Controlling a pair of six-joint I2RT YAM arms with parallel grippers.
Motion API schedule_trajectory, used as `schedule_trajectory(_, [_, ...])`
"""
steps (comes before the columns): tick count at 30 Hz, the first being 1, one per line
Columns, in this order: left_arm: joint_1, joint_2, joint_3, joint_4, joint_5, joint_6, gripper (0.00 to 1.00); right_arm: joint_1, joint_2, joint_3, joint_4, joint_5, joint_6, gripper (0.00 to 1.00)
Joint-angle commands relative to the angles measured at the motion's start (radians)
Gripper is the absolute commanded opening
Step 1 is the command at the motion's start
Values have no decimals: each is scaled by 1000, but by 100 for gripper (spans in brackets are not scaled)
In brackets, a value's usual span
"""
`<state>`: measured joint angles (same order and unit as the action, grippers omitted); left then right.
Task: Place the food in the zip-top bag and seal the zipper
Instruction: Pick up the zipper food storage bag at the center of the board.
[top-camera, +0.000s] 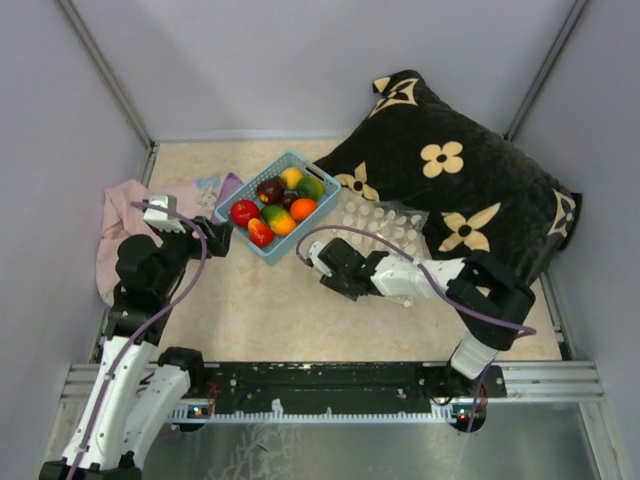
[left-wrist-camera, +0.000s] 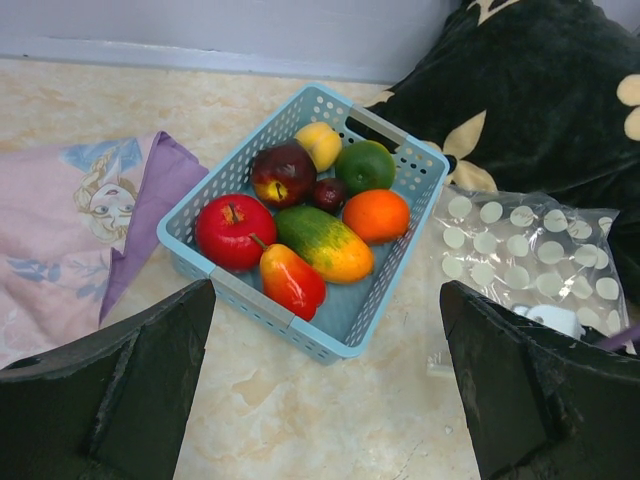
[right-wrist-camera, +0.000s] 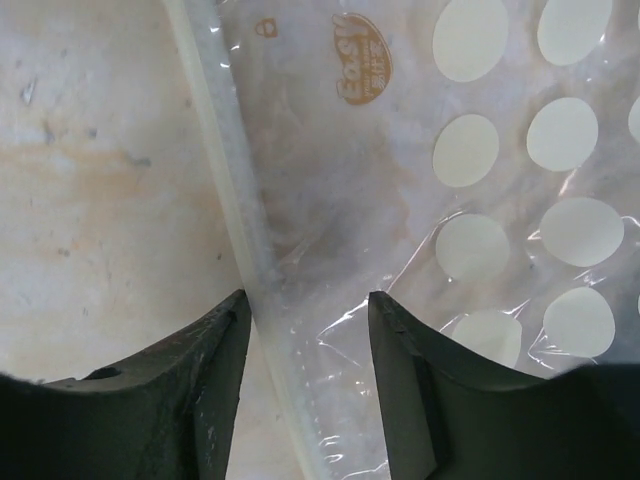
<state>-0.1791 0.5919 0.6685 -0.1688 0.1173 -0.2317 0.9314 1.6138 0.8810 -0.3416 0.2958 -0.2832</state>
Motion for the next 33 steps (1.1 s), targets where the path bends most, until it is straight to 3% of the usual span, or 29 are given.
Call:
schedule_trajectory(1, [-3, -15, -9, -20, 14, 3, 100, -35, 73, 94, 71, 1, 43, 47])
schedule_trajectory(5, [-3, -18, -6, -32, 25, 5, 100, -45, 83, 133, 83, -18, 58, 34])
schedule_trajectory(9, [-3, -32, -8, -44, 30, -3, 100, -45, 79, 156, 90, 18, 72, 30])
schedule_trajectory(21, [-3, -65, -25, -74, 40, -17, 100, -46, 51, 107, 115, 165, 97, 29])
schedule_trajectory(28, [-3, -35, -47, -33, 124, -44, 100, -51, 54, 85, 180, 156, 108, 25])
schedule_trajectory(30, [-3, -29, -51, -28, 137, -57, 100, -54, 57, 85, 185, 140, 113, 20])
schedule_trajectory(33, [-3, -25, -61, -15, 146, -80, 100, -55, 49, 75, 194, 100, 135, 5])
